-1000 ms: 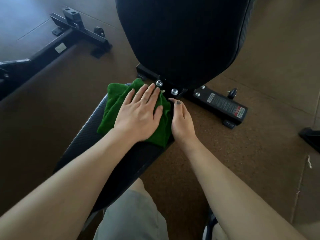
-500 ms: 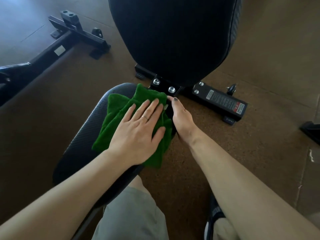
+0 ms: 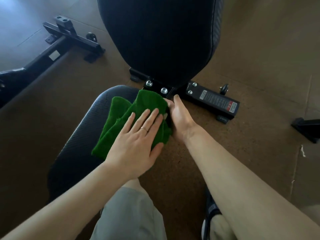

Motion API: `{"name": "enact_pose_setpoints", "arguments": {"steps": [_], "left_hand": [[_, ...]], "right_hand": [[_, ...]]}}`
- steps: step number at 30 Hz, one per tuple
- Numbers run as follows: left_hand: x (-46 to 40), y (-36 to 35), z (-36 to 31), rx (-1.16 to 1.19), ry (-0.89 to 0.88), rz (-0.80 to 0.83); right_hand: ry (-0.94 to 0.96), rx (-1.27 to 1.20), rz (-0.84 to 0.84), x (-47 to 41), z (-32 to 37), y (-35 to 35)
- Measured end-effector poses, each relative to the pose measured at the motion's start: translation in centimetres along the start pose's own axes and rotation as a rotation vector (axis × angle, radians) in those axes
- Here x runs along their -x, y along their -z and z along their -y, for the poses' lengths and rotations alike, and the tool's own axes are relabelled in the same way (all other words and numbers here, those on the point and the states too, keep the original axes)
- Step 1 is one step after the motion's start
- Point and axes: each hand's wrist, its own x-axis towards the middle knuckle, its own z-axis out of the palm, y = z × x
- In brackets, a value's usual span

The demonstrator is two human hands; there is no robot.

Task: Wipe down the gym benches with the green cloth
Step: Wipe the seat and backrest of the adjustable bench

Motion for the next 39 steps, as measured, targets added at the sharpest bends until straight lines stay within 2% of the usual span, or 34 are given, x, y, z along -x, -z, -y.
{"name": "enact_pose_setpoints", "arguments": {"steps": [5,11,14,18,21,24,27,30,35,39], "left_hand": [[-2.8,-0.2,1.1,0.043,-0.031,-0.054],[-9.2,0.6,2.1,0.053,0.037,-0.102],[-9.5,0.7,2.1,0.062,0.100,-0.121],[-4.8,0.8,1.6,0.096,0.133,-0.068],[1.1,0.4,2.8,0.112,0.195,-0.039],[4.6,0.0,4.3,0.111,0.267,-0.037],[2.7,0.0,5.0,0.118,0.310,-0.112],[-1.2,0.0,6.3,0.117,0.365,-0.146],[-6.4,0.3,8.0,0.151,0.454,-0.137],[-3.6,0.6,6.3,0.160,0.437,-0.095]], "right_hand": [[0.031,0.155,-0.037,-0.9,0.0,-0.2],[-0.038,0.083,-0.082,-0.9,0.2,-0.6],[-0.052,0.135,-0.074,0.4,0.7,-0.6],[0.103,0.368,-0.106,2.1,1.5,-1.9],[0.262,0.736,-0.175,2.5,0.9,-4.0],[0.361,1.000,-0.333,1.4,-0.4,-5.3],[0.414,1.028,-0.522,0.8,-1.5,-5.8],[0.454,1.091,-0.611,0.3,-2.0,-5.8],[0.505,1.052,-0.632,0.2,-2.1,-5.5],[0.494,0.978,-0.601,0.5,-2.0,-5.7]]}}
